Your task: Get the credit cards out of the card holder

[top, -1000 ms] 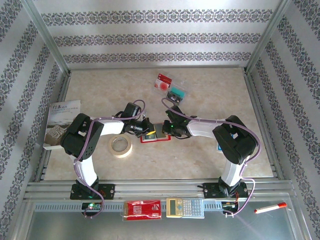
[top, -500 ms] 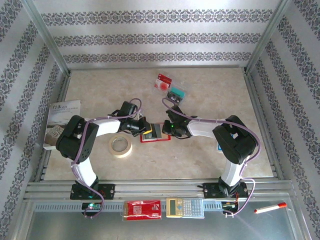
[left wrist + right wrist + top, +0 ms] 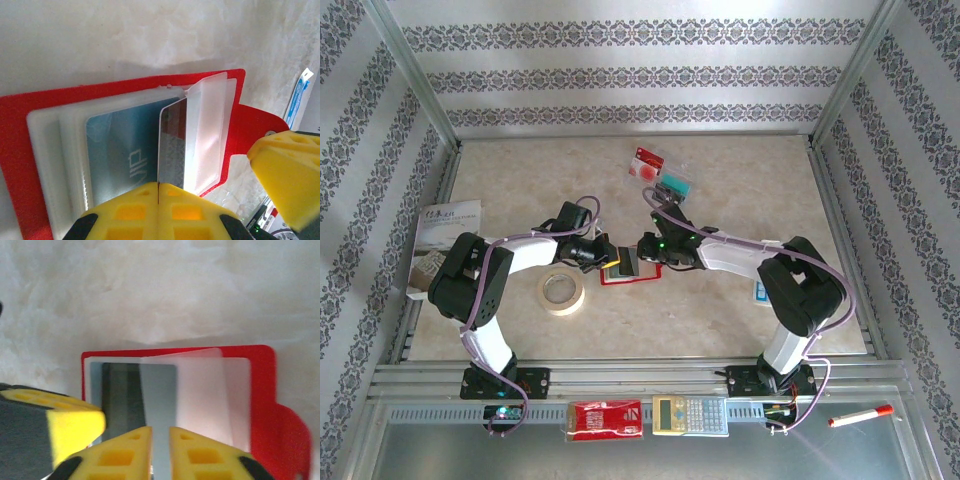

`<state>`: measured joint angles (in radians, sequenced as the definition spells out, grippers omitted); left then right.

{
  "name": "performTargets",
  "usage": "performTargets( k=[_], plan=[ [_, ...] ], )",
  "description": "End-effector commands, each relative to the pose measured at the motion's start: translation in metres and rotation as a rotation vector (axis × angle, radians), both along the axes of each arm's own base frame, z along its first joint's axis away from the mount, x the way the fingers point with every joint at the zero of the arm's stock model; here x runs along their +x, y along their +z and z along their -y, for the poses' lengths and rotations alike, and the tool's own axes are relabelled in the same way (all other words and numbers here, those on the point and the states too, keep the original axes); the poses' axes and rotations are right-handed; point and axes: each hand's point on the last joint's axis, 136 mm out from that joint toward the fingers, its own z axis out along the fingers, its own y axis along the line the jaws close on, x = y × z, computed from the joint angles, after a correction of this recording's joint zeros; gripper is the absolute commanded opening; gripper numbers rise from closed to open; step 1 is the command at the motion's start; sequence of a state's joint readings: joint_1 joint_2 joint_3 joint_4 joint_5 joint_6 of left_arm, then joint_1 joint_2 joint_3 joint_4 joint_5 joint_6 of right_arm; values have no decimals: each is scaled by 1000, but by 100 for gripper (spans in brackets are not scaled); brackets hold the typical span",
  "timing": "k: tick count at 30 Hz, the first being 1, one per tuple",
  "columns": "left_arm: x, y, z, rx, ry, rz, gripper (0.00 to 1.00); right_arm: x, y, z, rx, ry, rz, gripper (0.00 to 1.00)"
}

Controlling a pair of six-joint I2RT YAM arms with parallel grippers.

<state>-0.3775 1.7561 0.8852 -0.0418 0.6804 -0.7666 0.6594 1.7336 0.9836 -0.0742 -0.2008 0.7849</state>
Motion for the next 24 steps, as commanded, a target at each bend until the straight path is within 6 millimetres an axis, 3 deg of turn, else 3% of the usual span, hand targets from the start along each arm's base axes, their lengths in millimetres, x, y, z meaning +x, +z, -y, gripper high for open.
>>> performTargets(
  k=[1,8,17,21,24],
  plan=[
    [-1,-6,-7,22,10,-15,0,-8,-20,-5,-42,32,-54,26],
    [0,-6,-5,9,15,-17,1,-11,-38,-12,-61,59,-98,28],
    [3,0,9,-86,-1,-10,22,-19,-54,-11,-69,63,-151,25],
    [4,-3,11,-83,-7,-18,21,-20,-56,-9,-72,60,-155,25],
    [5,-5,9,-63,4,-18,13,-19,-56,-7,-75,50,-152,25]
  ],
)
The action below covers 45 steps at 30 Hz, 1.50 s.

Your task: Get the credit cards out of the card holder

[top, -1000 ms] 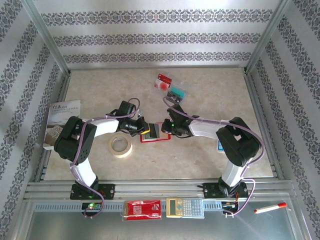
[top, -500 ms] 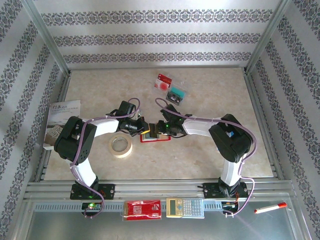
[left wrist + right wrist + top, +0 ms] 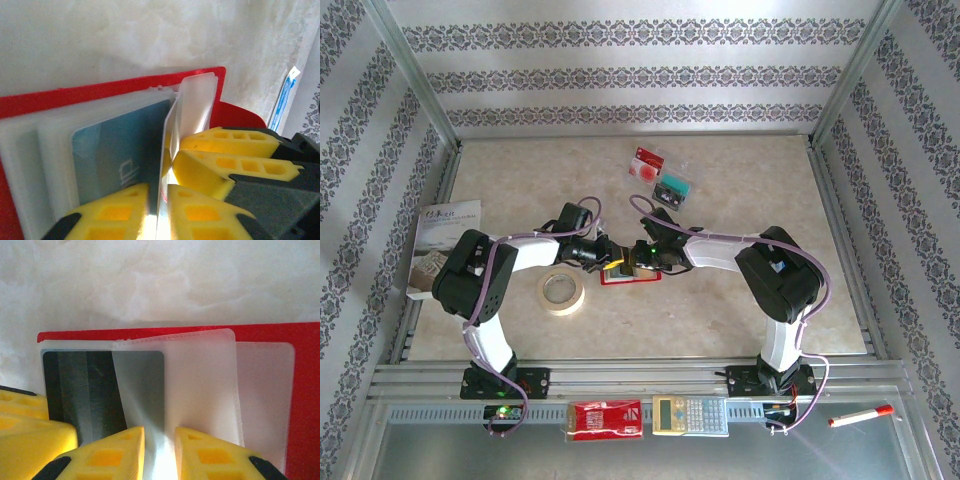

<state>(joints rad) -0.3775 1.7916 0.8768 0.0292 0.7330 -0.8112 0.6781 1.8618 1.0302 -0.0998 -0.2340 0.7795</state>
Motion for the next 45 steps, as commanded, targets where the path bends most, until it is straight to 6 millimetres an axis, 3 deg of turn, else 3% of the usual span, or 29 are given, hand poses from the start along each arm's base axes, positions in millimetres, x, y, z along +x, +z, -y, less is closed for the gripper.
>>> performTargets(
  k=[1,4,7,12,14,17,23,30,33,40,45],
  plan=[
    [3,-2,-2,10,7,6,10,-9,-16,6,-31,3,-51,25],
    [2,2,-12,77,14,18,2,-5,-11,11,-25,-13,-33,25],
    [-1,18,-24,135,10,46,0,3,5,14,4,-26,5,25],
    [-8,60,-45,215,30,136,0,18,73,2,189,1,141,27],
    [-7,80,-48,207,54,195,0,22,110,0,287,17,223,35],
    [2,115,-48,153,120,298,0,27,150,13,371,-29,304,45],
    [20,195,-35,-96,230,499,0,29,201,37,508,-96,404,65],
    [27,247,-19,-336,243,596,0,19,242,39,669,-96,431,76],
    [25,262,-15,-418,239,620,0,15,252,37,740,-96,415,76],
    [20,275,-12,-471,218,638,0,10,285,17,889,-31,415,63],
    [18,284,-10,-511,210,642,0,9,303,4,950,8,438,48]
  ],
)
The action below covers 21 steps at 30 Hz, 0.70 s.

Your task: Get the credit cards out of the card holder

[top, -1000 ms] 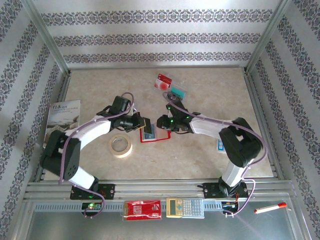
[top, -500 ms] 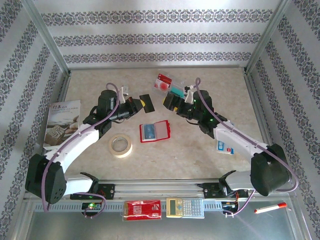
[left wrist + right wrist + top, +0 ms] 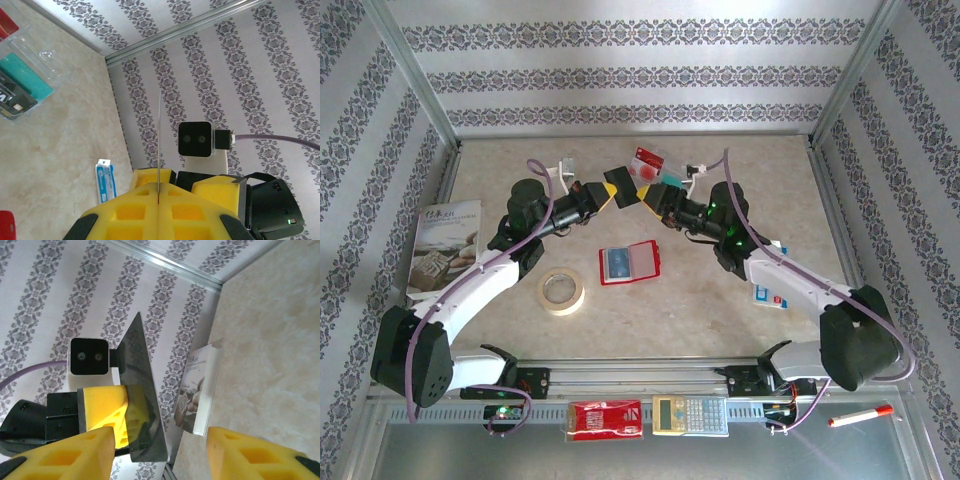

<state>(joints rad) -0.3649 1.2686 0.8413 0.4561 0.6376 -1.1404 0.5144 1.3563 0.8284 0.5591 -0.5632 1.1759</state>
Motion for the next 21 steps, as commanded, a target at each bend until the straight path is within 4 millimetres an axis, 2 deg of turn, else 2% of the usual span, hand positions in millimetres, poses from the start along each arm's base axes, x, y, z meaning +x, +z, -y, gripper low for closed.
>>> performTargets(
  k=[1,4,7,11,15,16,19,21],
  plan=[
    [-5,20,2,-68,-32,56,0,-5,39,-11,97,57,99,44],
    [-5,24,2,-98,-40,55,0,-5,48,-15,117,83,124,38],
    [-6,22,2,-97,-43,49,0,-4,46,-17,120,89,111,33],
    [1,11,0,-74,-12,21,0,0,47,-14,139,80,107,23],
    [8,9,4,-92,-21,26,0,4,51,-4,126,40,129,5],
    [10,8,3,-93,-20,25,1,6,46,-1,105,26,116,1],
    [15,0,-4,-74,4,-5,23,11,39,5,37,-7,142,0],
    [17,-14,-12,-32,42,-21,45,13,31,10,-59,2,190,0]
  ],
)
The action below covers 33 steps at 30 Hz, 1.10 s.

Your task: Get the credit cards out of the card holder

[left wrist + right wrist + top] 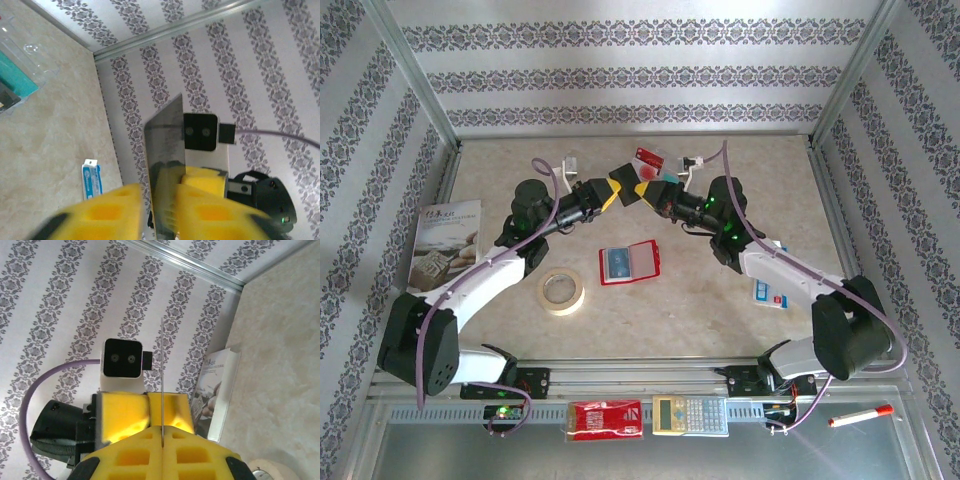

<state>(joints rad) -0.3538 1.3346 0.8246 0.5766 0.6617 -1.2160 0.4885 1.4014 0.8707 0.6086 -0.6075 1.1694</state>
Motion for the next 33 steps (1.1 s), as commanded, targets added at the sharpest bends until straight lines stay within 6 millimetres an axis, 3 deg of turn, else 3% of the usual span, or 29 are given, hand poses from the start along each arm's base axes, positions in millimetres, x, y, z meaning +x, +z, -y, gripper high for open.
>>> performTargets(
  k=[1,3,8,12,16,21,27,33],
  plan=[
    [7,-16,-19,56,71,-11,52,3,11,14,-135,-17,155,0],
    [9,-37,-29,138,107,-41,64,12,-12,29,-308,-54,165,0],
    [6,-95,-59,403,180,-147,81,35,-58,65,-613,-70,174,0],
    [0,-123,-79,573,182,-191,91,57,-90,88,-828,-80,235,0],
    [-3,-137,-93,667,184,-205,100,75,-109,92,-973,-21,324,0],
    [-3,-141,-96,690,171,-203,100,93,-130,82,-1088,131,501,0],
    [2,-140,-96,691,154,-222,100,126,-150,83,-1215,210,572,0],
    [3,-147,-96,688,150,-248,100,150,-165,82,-1234,254,618,0]
  ],
)
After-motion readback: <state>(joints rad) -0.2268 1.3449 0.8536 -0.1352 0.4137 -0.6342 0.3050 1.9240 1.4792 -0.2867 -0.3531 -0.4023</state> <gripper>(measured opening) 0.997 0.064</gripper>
